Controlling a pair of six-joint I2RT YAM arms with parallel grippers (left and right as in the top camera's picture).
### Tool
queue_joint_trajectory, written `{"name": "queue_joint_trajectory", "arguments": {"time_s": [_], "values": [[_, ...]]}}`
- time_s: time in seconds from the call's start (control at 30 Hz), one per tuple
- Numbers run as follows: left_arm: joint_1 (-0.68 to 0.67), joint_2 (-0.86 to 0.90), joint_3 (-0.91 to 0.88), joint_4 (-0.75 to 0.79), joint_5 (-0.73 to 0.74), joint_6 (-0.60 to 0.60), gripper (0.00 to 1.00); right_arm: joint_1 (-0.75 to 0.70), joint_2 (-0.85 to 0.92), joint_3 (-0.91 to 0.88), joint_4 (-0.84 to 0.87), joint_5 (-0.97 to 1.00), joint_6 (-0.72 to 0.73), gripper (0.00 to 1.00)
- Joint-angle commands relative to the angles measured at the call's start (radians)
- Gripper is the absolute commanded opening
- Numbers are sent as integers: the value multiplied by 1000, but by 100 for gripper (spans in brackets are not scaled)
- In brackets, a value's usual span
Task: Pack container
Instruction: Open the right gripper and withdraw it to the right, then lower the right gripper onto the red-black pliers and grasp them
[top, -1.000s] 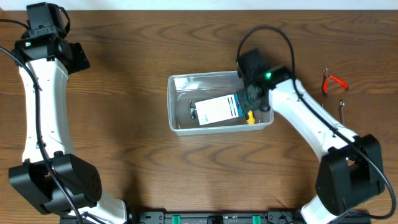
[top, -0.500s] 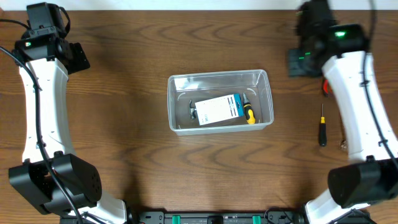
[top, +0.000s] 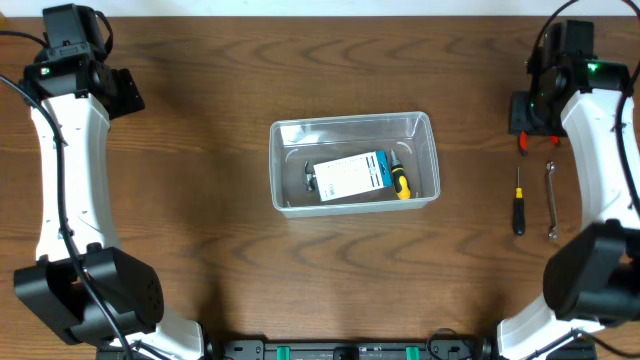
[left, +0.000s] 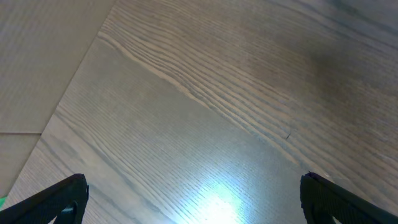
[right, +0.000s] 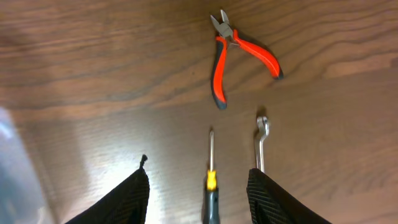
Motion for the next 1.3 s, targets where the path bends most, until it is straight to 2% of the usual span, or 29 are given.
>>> {"name": "queue_joint_trajectory", "arguments": {"time_s": [0.0,0.43,0.73,1.27], "values": [[2,-21,24,-2,-5,-13,98,-12,63,-10,20,-23,-62,53],[2,-21,24,-2,-5,-13,98,-100,250,-10,92,-16,-67,56],[2,-21,24,-2,-5,-13,98,-152,289,-10,143,-80,-98,54],[2,-21,24,-2,-5,-13,98,-150,365,-10,216,-129,-134,59]]}}
